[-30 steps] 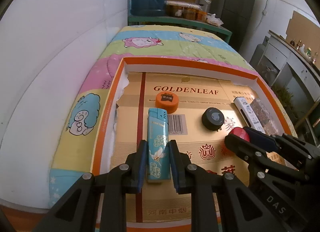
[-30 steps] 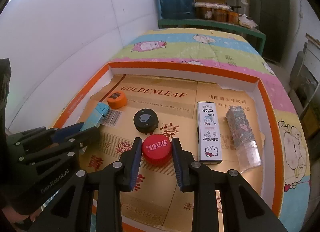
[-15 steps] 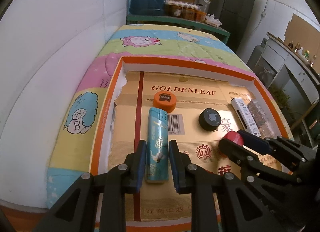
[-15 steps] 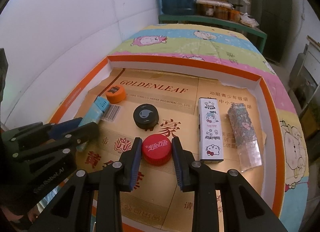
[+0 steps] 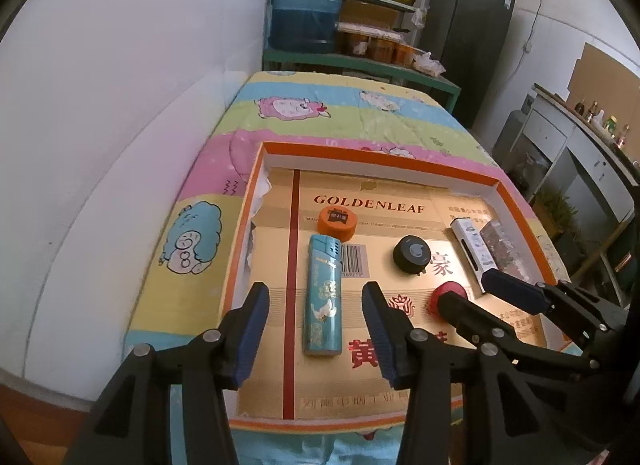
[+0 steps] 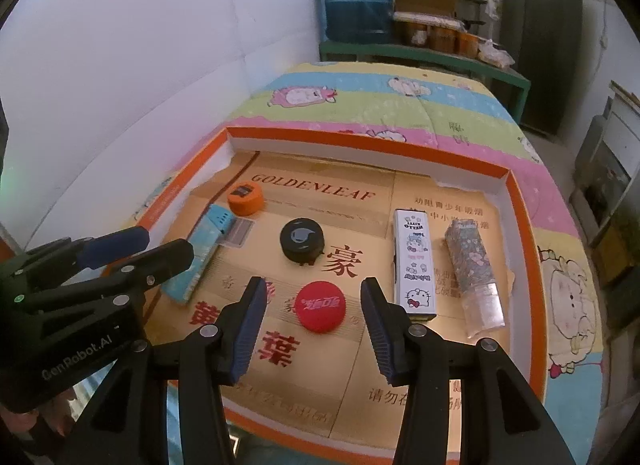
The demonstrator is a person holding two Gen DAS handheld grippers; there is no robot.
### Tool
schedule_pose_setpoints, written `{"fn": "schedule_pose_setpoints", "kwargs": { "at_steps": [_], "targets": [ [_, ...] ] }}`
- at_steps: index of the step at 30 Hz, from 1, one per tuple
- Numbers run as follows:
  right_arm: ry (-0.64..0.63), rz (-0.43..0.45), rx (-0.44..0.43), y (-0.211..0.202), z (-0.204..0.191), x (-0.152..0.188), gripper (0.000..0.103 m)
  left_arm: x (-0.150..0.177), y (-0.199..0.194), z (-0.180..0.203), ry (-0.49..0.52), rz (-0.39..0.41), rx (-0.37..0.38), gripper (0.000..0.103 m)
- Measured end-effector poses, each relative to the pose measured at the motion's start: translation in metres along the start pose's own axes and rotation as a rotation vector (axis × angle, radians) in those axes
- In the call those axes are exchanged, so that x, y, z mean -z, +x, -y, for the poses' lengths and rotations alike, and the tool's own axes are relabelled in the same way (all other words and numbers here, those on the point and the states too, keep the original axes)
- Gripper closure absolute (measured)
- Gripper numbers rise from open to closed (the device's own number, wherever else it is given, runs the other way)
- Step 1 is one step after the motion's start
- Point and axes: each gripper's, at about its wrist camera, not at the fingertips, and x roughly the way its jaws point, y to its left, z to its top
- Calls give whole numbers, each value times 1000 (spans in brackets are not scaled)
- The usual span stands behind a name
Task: Organize rigid objects
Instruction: 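Open left gripper to release the lighter while right gripper releases the red cap, then withdraw both open tools from the tray back over the quilt items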
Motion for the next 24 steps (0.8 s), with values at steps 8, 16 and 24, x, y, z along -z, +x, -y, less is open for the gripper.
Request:
{"fn": "schedule_pose_setpoints", "kwargs": {
  "at_steps": [8, 16, 24],
  "targets": [
    [17, 22, 16, -23, 1, 6, 53, 6, -19, -4, -5, 15, 14, 55],
    [37, 42, 47, -50, 1, 17, 53, 15, -41, -3, -5, 32, 34, 55],
    [56, 71, 74, -79, 2, 28, 53, 24, -63, -4, -10, 57, 45, 55]
  ]
}}
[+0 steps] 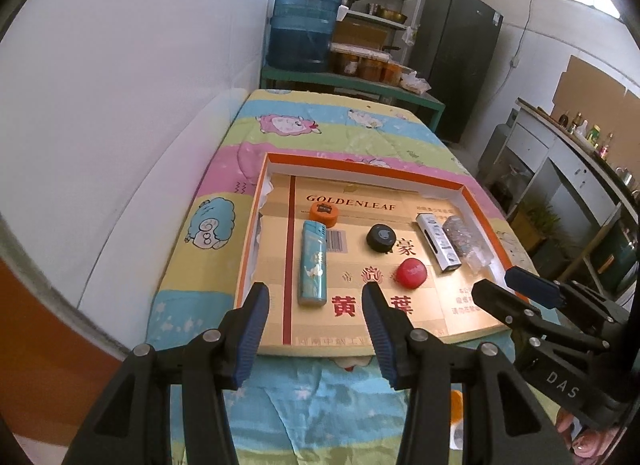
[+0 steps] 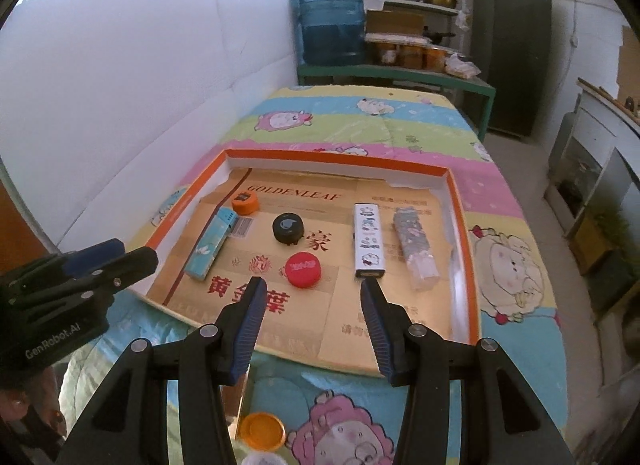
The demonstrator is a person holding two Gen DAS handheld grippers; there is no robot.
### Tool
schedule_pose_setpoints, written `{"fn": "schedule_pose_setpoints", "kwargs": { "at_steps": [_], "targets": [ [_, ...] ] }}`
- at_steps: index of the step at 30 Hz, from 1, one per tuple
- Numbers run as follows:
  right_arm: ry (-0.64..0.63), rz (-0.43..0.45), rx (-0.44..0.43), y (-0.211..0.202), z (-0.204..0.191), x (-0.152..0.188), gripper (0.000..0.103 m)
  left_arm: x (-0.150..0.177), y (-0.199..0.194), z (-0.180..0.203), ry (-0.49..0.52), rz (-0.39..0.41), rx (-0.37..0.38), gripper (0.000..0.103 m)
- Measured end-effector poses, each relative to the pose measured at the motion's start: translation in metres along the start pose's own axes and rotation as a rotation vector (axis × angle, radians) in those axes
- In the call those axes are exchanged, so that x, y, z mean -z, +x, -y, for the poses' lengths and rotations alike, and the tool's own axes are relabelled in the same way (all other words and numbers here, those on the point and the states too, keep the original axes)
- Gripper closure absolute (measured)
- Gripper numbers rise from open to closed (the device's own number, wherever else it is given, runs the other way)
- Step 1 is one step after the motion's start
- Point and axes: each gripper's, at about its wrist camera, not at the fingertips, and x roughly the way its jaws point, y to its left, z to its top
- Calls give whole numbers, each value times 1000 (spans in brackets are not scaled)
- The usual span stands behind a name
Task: Organize rigid objects
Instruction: 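Withdraw both open tools from the tray back over the quilt items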
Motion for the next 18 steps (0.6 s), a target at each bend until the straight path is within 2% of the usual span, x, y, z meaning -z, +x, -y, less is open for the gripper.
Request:
{"fn": "schedule_pose_setpoints", "kwargs": {
  "at_steps": [18],
  "targets": [
    [31, 40, 33, -50, 6, 30, 53, 25, -39, 18, 43, 27, 27, 55]
  ]
}}
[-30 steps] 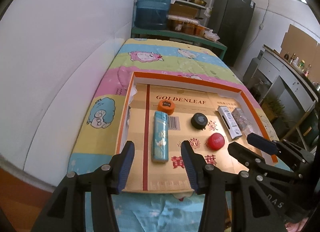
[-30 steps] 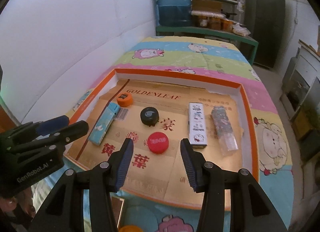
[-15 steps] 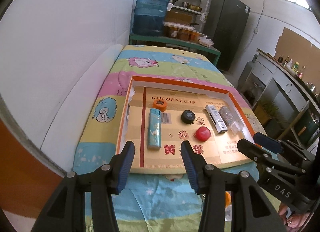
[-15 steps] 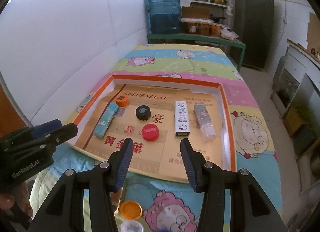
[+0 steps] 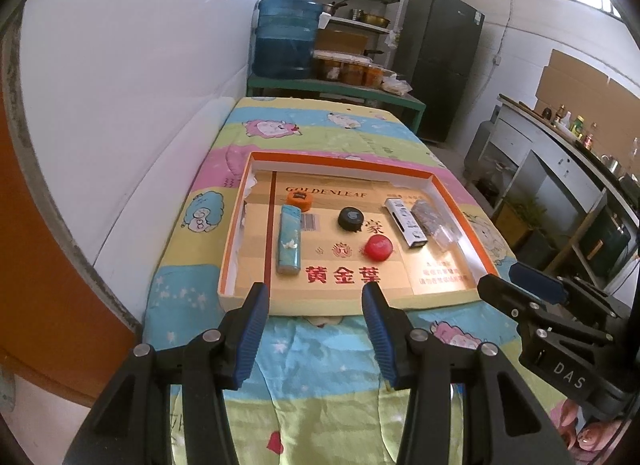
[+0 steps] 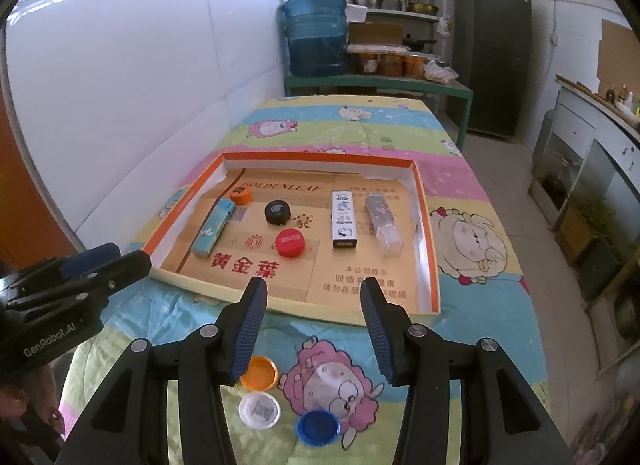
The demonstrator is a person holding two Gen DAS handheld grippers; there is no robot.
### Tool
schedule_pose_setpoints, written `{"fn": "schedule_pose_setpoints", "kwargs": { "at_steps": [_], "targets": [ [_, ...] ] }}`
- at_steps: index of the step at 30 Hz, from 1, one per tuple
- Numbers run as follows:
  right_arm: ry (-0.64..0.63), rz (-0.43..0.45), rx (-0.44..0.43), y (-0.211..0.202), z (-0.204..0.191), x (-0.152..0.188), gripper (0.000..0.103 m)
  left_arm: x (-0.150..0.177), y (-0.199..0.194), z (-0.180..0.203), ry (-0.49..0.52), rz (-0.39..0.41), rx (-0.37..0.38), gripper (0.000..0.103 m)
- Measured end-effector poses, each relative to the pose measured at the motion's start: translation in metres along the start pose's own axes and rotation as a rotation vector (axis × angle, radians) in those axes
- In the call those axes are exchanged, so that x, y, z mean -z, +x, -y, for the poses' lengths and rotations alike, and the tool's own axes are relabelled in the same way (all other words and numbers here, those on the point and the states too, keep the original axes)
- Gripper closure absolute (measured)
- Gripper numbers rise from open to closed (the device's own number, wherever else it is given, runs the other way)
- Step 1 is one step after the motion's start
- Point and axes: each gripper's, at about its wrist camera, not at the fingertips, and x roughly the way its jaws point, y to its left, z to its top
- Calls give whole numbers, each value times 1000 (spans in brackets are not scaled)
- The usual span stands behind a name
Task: Organize rigid objects
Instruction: 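Withdraw both open tools from the tray back over the quilt items, then close right gripper on the blue cap while left tool approaches the gold box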
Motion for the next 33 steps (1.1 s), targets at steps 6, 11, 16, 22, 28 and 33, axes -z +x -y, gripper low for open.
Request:
{"fn": "schedule_pose_setpoints", "kwargs": {
  "at_steps": [6, 11, 16, 22, 28, 33],
  "targets": [
    [6, 13, -1, -13, -1, 10, 53, 8, -13, 6, 23, 17, -9, 54],
    [10, 26, 0, -25, -1, 18, 53, 14, -25, 13, 40, 35, -15, 47],
    [6, 33, 11, -36, -2, 27, 53, 21, -33, 18, 48, 36, -9, 47],
    [-5, 45, 23, -48, -6, 35, 53, 28, -40, 23, 63, 37, -3, 46],
    [-7, 46, 27, -55, -7, 42, 53, 34, -43, 27, 69, 38, 4, 47],
    [2, 33, 28, -52, -4, 48, 53, 42, -40, 27, 65, 33, 14, 46]
  ]
}}
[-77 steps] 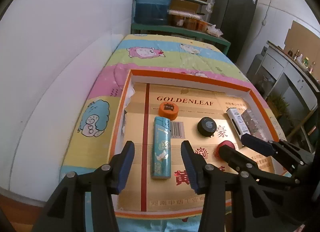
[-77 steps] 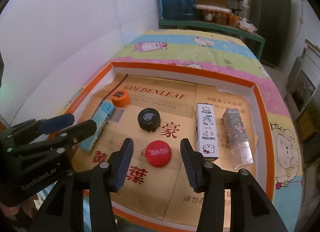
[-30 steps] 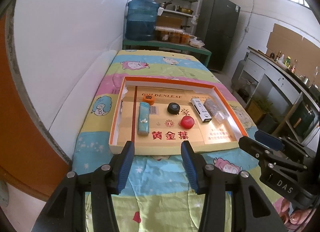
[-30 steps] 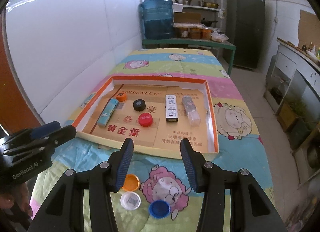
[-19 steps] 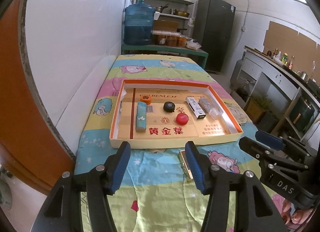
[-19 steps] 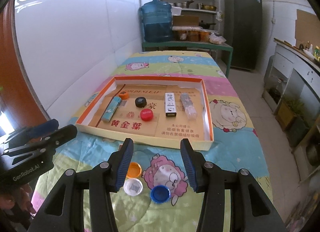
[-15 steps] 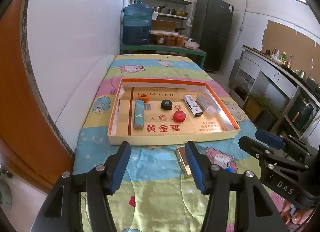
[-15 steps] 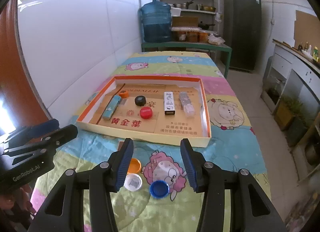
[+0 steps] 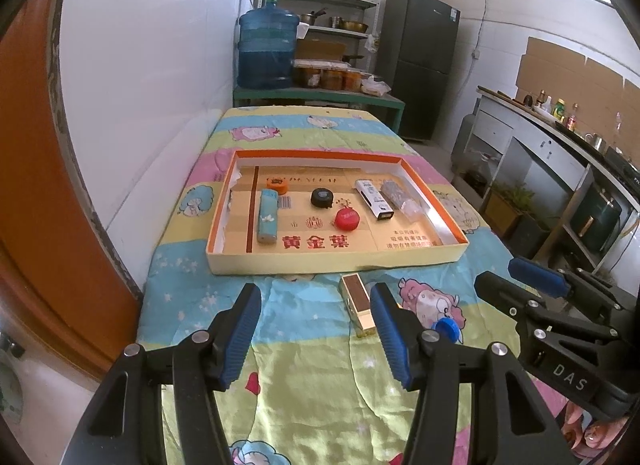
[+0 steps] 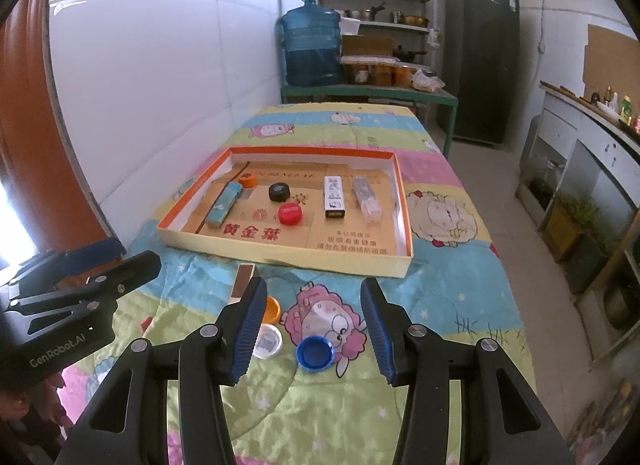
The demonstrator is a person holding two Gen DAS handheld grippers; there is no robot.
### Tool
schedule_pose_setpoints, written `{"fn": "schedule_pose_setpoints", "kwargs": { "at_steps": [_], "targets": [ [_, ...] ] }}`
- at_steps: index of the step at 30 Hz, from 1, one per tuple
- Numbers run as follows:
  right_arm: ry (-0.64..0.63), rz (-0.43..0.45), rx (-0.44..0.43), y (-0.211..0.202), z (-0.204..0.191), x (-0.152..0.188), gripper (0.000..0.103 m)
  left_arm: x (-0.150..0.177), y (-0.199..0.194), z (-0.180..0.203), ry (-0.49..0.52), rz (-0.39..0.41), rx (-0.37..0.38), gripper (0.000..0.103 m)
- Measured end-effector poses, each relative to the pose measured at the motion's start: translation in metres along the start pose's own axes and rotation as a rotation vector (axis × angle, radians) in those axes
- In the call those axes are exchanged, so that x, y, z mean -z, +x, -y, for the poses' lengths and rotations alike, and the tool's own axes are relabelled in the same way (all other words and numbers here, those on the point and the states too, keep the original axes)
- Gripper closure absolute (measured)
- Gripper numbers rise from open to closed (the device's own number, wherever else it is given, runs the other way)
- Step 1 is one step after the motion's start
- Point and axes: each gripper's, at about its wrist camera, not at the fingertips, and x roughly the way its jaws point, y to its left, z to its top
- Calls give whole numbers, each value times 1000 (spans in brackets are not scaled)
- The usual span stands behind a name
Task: Organize rigid objects
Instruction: 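Close right gripper on the blue cap while left tool approaches the gold box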
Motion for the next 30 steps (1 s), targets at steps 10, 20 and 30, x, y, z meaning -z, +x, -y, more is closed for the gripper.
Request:
{"fn": "schedule_pose_setpoints", "kwargs": {
  "at_steps": [10, 20, 30],
  "targets": [
    [-14, -55, 5, 18, 6, 27, 53, 14, 13, -5, -4, -26, 10, 46],
    [-31, -141, 2, 43, 9, 57, 53, 22, 31, -4, -3, -63, 23, 47],
    [-52, -155, 8, 64, 8, 57, 53, 19, 45, 0, 0, -84, 44, 46]
  ]
}}
